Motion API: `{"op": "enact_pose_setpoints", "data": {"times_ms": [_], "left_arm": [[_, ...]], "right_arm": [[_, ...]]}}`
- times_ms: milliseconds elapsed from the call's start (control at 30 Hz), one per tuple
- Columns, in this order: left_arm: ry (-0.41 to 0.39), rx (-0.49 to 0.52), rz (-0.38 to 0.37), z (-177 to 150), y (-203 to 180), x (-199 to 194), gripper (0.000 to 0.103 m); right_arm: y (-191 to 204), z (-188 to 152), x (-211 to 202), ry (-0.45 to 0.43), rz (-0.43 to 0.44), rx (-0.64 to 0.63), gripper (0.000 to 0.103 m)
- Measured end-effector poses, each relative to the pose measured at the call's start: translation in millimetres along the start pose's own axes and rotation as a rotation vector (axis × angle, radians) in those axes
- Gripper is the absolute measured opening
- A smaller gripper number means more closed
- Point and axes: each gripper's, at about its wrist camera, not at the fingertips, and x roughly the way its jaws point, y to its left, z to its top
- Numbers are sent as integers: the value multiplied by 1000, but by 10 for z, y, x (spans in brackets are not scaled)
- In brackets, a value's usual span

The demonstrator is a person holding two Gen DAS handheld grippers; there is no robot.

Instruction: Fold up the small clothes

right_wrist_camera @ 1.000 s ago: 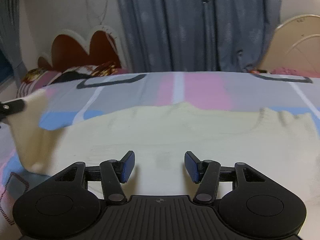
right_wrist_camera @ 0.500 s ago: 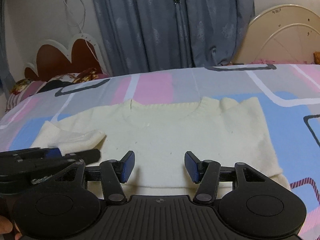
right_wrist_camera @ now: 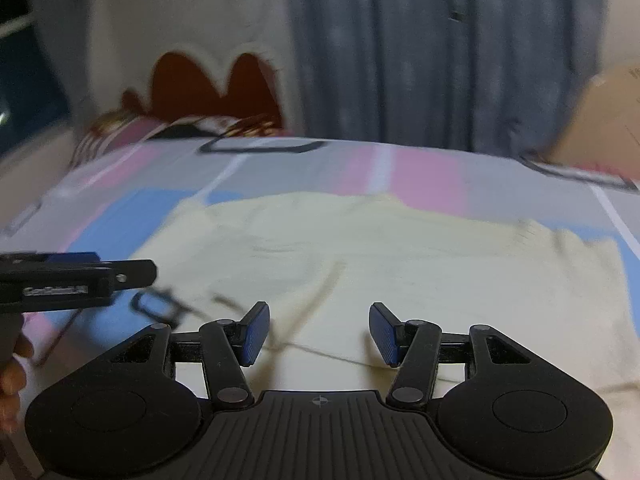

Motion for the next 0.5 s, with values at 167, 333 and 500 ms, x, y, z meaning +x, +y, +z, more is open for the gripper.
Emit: {"op": "enact_pose_setpoints", "data": {"times_ms": [167, 333, 500], "left_arm": [[12, 36, 27, -95, -2, 157, 70], [-8, 29, 46, -79, 10, 243, 66], [-64, 4, 43, 0, -17, 258, 68]], "right_arm": [[317, -31, 298, 27, -58, -120, 55], [206, -28, 444, 45, -83, -44, 13], [-24, 104, 332, -5, -81, 83, 2]]}}
